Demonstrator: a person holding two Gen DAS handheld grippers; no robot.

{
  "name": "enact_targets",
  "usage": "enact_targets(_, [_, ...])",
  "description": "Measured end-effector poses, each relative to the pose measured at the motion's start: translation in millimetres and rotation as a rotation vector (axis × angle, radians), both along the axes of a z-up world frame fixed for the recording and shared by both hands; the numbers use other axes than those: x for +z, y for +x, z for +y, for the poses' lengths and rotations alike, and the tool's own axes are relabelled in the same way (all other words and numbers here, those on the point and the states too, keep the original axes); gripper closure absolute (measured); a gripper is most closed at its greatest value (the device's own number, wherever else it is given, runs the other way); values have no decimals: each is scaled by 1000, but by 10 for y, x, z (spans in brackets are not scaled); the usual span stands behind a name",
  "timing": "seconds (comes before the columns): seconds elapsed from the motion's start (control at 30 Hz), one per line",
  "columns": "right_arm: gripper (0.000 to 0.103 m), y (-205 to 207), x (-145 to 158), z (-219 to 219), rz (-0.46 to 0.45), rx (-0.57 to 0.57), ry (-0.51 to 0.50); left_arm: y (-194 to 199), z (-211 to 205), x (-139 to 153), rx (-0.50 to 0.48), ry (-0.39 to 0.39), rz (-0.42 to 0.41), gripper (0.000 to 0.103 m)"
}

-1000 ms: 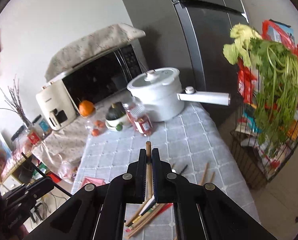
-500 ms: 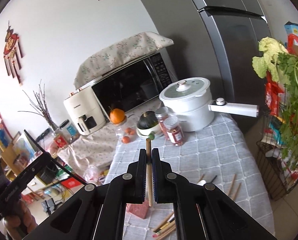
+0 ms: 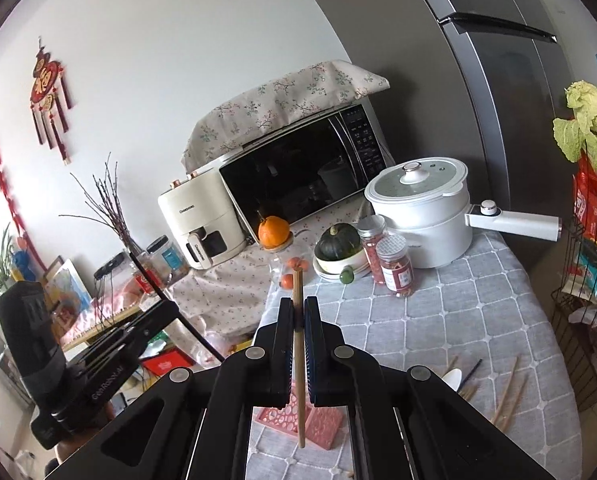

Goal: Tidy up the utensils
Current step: 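Carry the black chopstick into the pink basket and open the left gripper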

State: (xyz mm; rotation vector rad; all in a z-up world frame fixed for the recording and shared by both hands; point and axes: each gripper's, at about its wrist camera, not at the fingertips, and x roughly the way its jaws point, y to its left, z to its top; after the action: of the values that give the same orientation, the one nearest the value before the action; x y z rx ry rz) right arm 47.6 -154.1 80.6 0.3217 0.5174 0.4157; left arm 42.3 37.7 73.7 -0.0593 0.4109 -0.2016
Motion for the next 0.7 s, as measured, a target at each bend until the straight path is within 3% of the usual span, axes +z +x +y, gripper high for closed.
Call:
enact_targets(0.4, [98,9,53,59,-48,-13,9,536,30,-495,8,-29,248,97])
enact_targets(0.5, [98,45,39,96,-54,-11,6,595,32,-579,7,-47,266,96])
enact_targets(0.53, [98,62,29,111,-51,-8,5,591,36,-583,23,-48,262,92])
enact_targets(0.6, [98,96,2,139,-44,-3,7,580,33,-567,32,-51,256,70])
enact_targets(0.7, [98,148,-36,169,-43,-6,10,548,43,-539,36,-57,248,60])
